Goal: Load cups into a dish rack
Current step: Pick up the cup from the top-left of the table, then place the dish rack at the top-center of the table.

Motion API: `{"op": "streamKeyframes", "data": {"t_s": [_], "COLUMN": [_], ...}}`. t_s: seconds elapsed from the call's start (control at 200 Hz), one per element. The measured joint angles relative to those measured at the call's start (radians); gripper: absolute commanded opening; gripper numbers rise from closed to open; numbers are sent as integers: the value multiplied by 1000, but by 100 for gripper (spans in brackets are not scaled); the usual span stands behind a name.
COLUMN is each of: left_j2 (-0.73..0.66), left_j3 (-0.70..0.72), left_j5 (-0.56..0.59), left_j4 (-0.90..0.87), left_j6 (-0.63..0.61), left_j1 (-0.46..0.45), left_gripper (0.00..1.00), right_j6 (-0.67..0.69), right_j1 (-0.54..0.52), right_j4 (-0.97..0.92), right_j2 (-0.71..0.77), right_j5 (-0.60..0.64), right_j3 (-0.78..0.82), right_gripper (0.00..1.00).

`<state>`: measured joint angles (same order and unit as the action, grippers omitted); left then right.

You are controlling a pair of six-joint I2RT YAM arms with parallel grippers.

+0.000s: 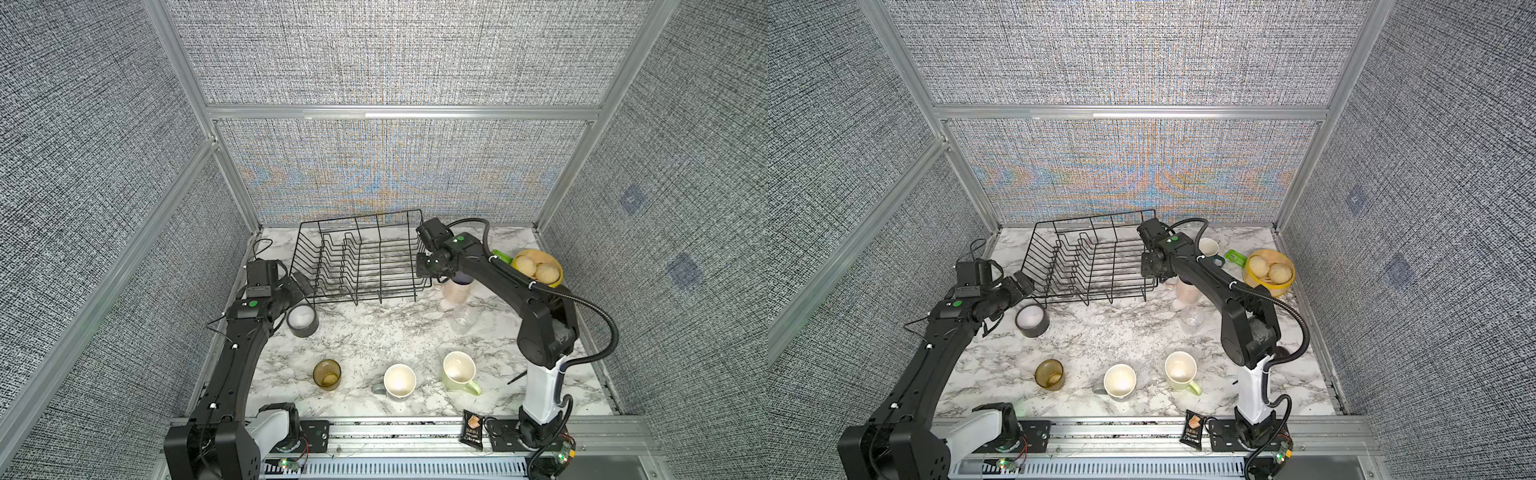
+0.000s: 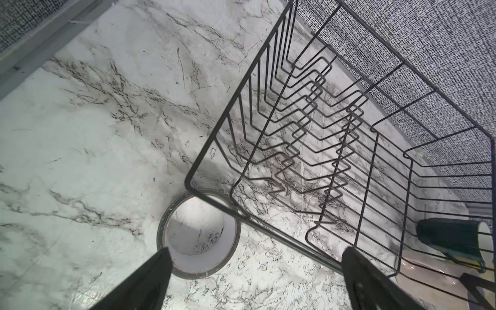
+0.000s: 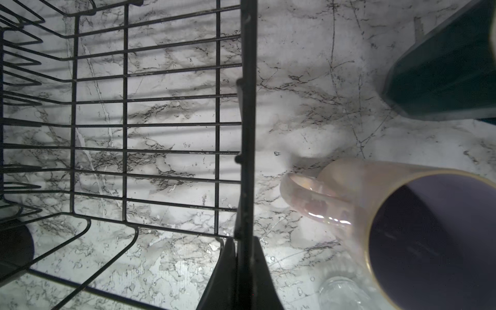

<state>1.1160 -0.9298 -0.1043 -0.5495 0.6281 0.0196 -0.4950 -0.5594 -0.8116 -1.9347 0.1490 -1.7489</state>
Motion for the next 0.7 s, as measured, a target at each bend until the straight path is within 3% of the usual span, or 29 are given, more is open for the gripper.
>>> {"op": "streamKeyframes", "data": {"t_s": [0.295, 0.7], "left_j2": [-27, 77], "left_j3": [40, 47], "left_j5": [40, 105], "left_j4": [5, 34], "left_j6": [-8, -3], "left_j1": [0, 0], "left_gripper": [99, 99], "right_j6": [69, 85], "right_j1": [17, 32], "right_j4": [-23, -28], "right_j2": [18, -31], "right_j5": [-11, -39], "right_j3": [6, -9], "right_gripper": [0, 0]}}
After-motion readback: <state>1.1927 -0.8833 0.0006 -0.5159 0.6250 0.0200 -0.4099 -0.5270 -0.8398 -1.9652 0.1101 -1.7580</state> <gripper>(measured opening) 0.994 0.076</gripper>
